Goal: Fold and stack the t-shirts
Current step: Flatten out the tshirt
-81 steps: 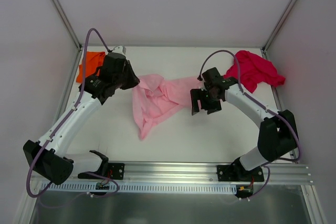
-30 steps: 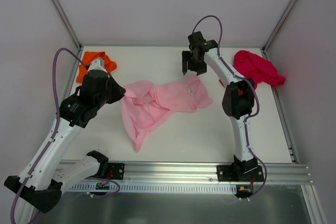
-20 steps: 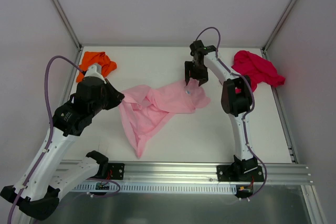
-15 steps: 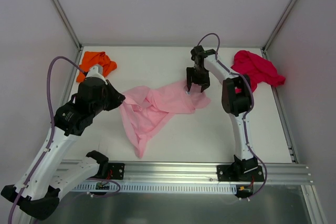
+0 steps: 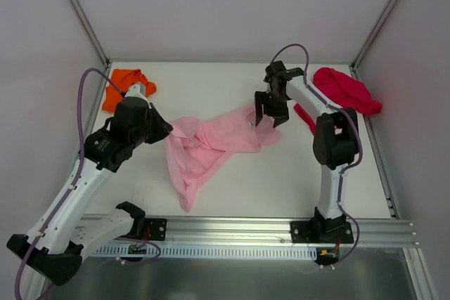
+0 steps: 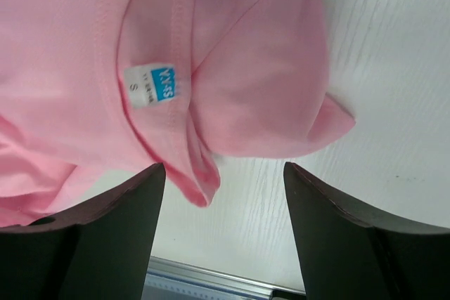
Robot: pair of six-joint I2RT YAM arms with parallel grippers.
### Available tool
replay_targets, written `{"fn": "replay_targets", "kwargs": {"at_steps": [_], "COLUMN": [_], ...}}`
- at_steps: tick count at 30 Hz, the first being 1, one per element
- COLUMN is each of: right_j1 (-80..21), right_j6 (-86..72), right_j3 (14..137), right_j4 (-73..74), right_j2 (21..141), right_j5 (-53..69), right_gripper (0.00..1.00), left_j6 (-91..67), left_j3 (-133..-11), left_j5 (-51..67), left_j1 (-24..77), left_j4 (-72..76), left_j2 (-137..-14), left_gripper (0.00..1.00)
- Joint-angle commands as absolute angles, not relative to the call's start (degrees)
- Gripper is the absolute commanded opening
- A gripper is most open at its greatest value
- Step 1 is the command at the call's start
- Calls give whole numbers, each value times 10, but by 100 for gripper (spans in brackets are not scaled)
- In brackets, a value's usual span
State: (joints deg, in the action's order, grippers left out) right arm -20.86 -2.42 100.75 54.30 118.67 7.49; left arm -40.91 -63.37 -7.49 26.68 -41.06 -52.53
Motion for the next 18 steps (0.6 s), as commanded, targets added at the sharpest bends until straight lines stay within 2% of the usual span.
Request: {"fn": "replay_targets", "kwargs": {"at_steps": [1, 18], "right_j1": [-209, -226], "right_j6": [-5, 15], "right_j3": [990, 840], "right_j4": [546, 487], "right_j2": [1132, 1097], "right_j5": [112, 237], "right_gripper": [73, 68], "left_j6": [-394, -385], "left_j3": [-642, -657], "left_j5": [-60, -69], "left_j1": [271, 272], "left_j4": [-373, -355], "left_j2": [-537, -551], "left_gripper": [0, 0]}}
